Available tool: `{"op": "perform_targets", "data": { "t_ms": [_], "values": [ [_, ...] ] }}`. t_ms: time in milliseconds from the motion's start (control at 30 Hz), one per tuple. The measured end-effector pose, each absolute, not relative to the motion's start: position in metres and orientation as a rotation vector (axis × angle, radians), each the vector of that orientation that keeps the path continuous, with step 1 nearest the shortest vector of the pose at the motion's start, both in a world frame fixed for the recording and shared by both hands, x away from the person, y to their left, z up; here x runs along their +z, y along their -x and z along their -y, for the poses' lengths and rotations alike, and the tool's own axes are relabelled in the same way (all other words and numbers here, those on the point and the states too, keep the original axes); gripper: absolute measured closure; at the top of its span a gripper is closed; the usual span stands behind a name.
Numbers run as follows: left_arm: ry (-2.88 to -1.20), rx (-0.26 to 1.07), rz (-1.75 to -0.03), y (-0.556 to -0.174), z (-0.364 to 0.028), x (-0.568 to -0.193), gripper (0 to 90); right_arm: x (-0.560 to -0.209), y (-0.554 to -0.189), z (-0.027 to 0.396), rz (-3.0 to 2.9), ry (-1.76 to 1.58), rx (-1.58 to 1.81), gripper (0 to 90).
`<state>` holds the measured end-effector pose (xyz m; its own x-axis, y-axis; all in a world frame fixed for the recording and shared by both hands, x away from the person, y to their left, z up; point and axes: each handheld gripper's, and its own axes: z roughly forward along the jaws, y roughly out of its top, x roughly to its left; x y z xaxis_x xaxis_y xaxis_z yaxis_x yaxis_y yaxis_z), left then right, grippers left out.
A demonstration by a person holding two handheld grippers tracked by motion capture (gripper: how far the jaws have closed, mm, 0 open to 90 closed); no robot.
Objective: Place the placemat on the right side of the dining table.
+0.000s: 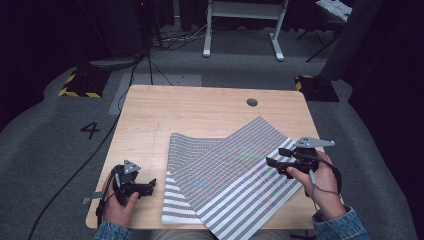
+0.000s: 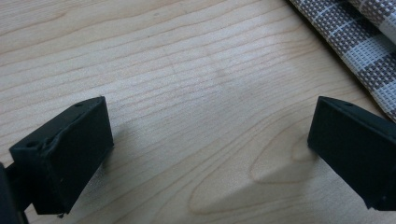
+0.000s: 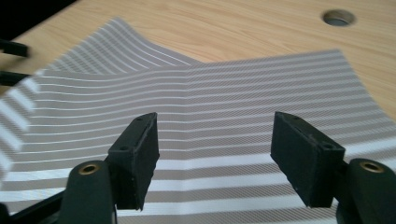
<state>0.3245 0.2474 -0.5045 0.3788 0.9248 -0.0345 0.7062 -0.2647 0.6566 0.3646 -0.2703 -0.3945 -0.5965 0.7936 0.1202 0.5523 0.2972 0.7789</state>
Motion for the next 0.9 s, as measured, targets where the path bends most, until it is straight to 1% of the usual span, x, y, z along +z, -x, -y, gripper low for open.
{"op": "perform_targets", "data": {
  "t_ms": [67,133,167,267,367,467,567,800,833,867,900],
  "values": [
    [-2.054,0.484,-1.398,-0.325,-0.247,-0.504,0.2,-0.397,-0.367,0.273,-2.275,-1.233,1.170,31.8],
    [-2.055,0.484,-1.398,-0.325,-0.247,-0.504,0.2,-0.403,-0.372,0.282,-2.257,-1.277,1.123,31.2],
    [-2.054,0.484,-1.398,-0.325,-0.247,-0.504,0.2,-0.411,-0.377,0.293,-2.231,-1.319,1.060,30.9],
    [-2.054,0.484,-1.398,-0.325,-0.247,-0.504,0.2,-0.418,-0.381,0.302,-2.207,-1.354,1.004,30.5],
    [-2.055,0.483,-1.398,-0.325,-0.247,-0.504,0.2,-0.436,-0.387,0.322,-2.165,-1.466,0.901,29.2],
    [-2.054,0.484,-1.398,-0.325,-0.247,-0.504,0.2,-0.444,-0.388,0.329,-2.155,-1.499,0.856,29.0],
    [-2.054,0.484,-1.398,-0.325,-0.247,-0.505,0.2,-0.459,-0.389,0.343,-2.134,-1.566,0.799,28.5],
    [-2.053,0.483,-1.397,-0.325,-0.247,-0.505,0.2,-0.479,-0.385,0.347,-2.159,-1.599,0.760,26.7],
    [-2.054,0.484,-1.399,-0.325,-0.247,-0.505,0.2,-0.481,-0.384,0.346,-2.155,-1.605,0.762,27.2],
    [-2.054,0.484,-1.398,-0.325,-0.247,-0.505,0.2,-0.483,-0.383,0.345,-2.156,-1.608,0.762,33.1],
    [-2.054,0.484,-1.398,-0.325,-0.247,-0.504,0.2,-0.483,-0.383,0.345,-2.156,-1.608,0.762,33.1]
  ]
}}
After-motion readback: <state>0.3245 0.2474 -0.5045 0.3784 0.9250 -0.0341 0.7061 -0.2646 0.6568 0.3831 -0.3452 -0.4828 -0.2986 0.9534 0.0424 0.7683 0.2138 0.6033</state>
